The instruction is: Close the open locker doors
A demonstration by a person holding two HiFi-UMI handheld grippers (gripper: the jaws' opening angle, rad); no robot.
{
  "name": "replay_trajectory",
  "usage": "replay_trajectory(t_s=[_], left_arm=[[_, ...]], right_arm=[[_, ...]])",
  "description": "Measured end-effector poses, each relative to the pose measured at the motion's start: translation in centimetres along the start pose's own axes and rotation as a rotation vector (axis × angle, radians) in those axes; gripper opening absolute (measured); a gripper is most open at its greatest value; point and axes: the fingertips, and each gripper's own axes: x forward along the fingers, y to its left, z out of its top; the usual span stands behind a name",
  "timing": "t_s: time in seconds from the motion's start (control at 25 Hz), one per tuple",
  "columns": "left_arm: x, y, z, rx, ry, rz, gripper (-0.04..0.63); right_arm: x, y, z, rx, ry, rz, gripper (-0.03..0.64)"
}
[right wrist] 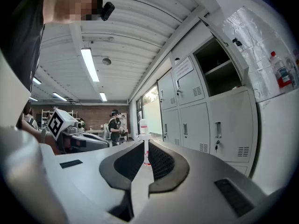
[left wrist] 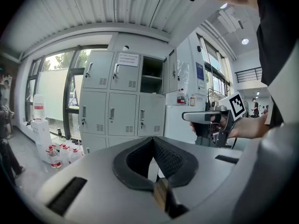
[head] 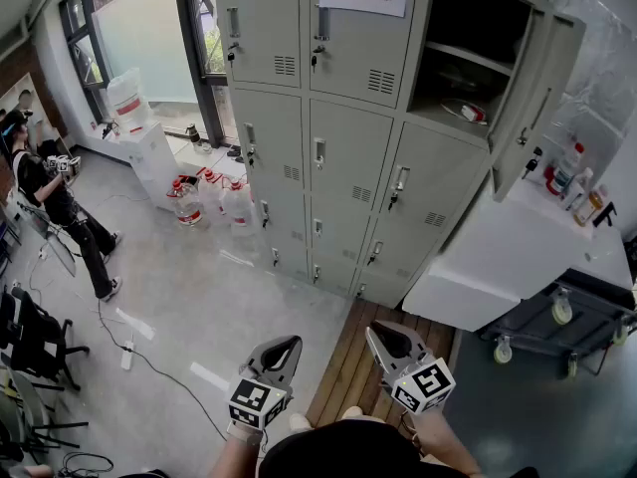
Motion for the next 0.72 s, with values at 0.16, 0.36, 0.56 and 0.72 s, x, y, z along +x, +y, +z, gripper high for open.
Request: replay_trajectory(t_s=[0.16,0.36,0.56,0.72], left_arm=[[1.6,-1.7,0.4,-0.007,0.005,-0.021,0.018],[4.3,-4.3,0.4,-0.005,0.017,-0.033,0.018],[7.1,-6.0,0.1,0.001,0.031,-0.029,0.018],[8.6,-6.6,0.1,-0.008,0.042,-0.016,0.018]], right_arm=[[-1.4,-1.0,0.5,-0.036,-0.005,0.011,0.052],[-4.5,-4.0,0.3,0.000,-0.032,-0.030,0.052],[-7.2,-7.5,-0.9,0.045,-0.034,-0.062,0.052],[-8.0,-9.3,-1.3,0.048,-0.024,-0.064,0.052]])
